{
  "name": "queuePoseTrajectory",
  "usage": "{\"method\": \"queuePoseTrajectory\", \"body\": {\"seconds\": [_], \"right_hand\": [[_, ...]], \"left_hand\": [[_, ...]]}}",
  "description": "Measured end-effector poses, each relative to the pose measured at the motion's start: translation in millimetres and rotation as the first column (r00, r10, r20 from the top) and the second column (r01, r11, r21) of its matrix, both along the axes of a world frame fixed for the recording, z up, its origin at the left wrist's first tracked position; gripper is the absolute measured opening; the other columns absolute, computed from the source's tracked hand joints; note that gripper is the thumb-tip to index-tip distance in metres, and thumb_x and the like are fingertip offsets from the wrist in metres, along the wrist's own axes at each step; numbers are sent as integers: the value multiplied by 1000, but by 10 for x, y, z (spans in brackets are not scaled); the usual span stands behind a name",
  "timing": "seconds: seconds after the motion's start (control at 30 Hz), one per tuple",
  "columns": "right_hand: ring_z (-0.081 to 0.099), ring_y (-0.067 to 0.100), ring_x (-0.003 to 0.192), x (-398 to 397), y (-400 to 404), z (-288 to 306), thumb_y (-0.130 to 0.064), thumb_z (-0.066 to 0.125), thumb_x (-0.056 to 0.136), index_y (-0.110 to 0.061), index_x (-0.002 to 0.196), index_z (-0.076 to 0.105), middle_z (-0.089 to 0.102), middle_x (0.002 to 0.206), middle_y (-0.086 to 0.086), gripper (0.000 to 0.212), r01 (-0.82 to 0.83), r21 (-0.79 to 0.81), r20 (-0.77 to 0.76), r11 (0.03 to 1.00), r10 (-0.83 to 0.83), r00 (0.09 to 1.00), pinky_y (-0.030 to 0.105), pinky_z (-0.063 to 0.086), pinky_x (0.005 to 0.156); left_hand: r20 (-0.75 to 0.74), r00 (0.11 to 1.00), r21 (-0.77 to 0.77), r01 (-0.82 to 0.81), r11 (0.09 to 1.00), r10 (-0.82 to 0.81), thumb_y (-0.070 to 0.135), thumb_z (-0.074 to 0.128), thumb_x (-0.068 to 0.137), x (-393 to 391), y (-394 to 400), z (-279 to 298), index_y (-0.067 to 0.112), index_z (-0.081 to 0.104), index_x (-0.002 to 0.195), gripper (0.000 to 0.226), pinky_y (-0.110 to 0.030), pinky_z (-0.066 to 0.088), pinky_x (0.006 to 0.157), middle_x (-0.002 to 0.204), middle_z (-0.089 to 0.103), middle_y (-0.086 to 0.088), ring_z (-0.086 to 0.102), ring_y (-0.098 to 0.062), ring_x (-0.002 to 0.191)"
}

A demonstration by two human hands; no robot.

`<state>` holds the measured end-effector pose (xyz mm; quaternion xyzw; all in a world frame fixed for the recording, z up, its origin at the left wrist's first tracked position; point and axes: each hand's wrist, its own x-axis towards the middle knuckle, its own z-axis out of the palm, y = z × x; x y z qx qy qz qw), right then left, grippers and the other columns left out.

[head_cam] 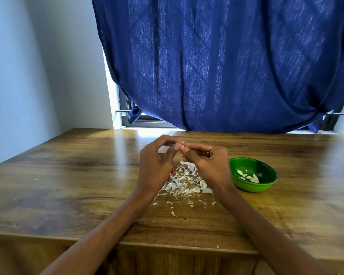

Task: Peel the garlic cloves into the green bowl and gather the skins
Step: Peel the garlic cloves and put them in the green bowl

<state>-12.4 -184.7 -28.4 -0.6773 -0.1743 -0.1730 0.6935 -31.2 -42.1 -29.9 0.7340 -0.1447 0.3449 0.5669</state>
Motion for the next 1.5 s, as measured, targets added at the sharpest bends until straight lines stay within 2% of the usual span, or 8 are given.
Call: {"method": "queuePoseTrajectory", "body": {"seconds": [0.17, 0.4, 0.7, 0.8, 1.0, 1.17, 1.33, 1.5], "right_hand": [[76, 12, 82, -6, 3, 2, -5, 72, 90, -9, 106, 78, 79, 93, 0, 17, -34, -46, 7, 998, 34, 999, 25, 60, 74], [76, 20, 89, -33, 3, 41, -10, 70, 91, -7, 104, 76, 78, 93, 9, 14, -168, 150, -100, 974, 184, 978, 25, 60, 79], [75, 12, 89, -28, -46, 45, -9, 78, 85, -11, 105, 77, 79, 96, -1, 20, -124, 35, -114, 992, 127, 985, 21, 59, 77], [76, 12, 86, -47, -71, 80, -6, 76, 86, -11, 103, 77, 79, 93, 0, 17, -66, 46, -79, 997, 70, 994, 20, 59, 75], [76, 13, 78, -161, -210, 231, -13, 79, 83, -15, 95, 77, 78, 87, -2, 12, 70, -85, 76, 994, -64, 995, 25, 61, 73], [68, -6, 70, -222, -733, 529, -20, 82, 81, -26, 84, 75, 73, 78, -15, 11, 270, -597, 193, 756, -191, 962, 7, 52, 64], [63, -8, 78, -172, -1221, 574, -20, 80, 84, -37, 75, 73, 69, 75, -21, 21, 302, -825, 140, 477, -345, 928, 8, 41, 63], [56, -3, 83, -107, -1276, 560, -20, 76, 88, -43, 74, 71, 64, 81, -23, 28, 220, -903, 65, 369, -388, 919, 10, 34, 60]], "left_hand": [[-46, 998, -48, -51, 998, 49, 14, 74, 93, 15, 13, 13, 13, 72, 92, 3, -25, 42, 36, 88, 74, 5, 59, -15, 38], [-70, 998, -94, 0, 996, -7, 9, 71, 95, 65, 30, -2, 13, 68, 94, 5, -26, 41, 35, 95, 73, 5, 59, -21, 38], [-96, 995, -181, 17, 983, -35, 8, 74, 93, 36, 30, 31, 13, 63, 106, 17, -26, 42, 35, 92, 76, 2, 57, -21, 37], [-70, 998, -103, -5, 995, -2, 12, 67, 99, 63, 50, -10, 15, 66, 101, 3, -26, 42, 34, 89, 76, 4, 58, -20, 36], [224, 946, 341, -302, 890, 235, 41, 50, 107, 101, 124, -101, 25, 71, 81, 37, -33, 48, 57, 84, 67, 13, 56, -4, 51], [263, 918, 333, -376, 865, 298, 38, 68, 98, 155, 160, -118, 17, 78, 75, 33, -32, 48, 56, 95, 61, 11, 57, -7, 48], [191, 944, 390, -324, 862, 268, 31, 80, 88, 163, 166, -117, 18, 79, 82, 15, -32, 49, 62, 107, 58, 13, 60, -7, 53], [189, 970, 368, -217, 904, 155, 11, 75, 92, 187, 230, -148, 21, 80, 95, 12, -35, 57, 65, 108, 65, 14, 65, -2, 65]]}}
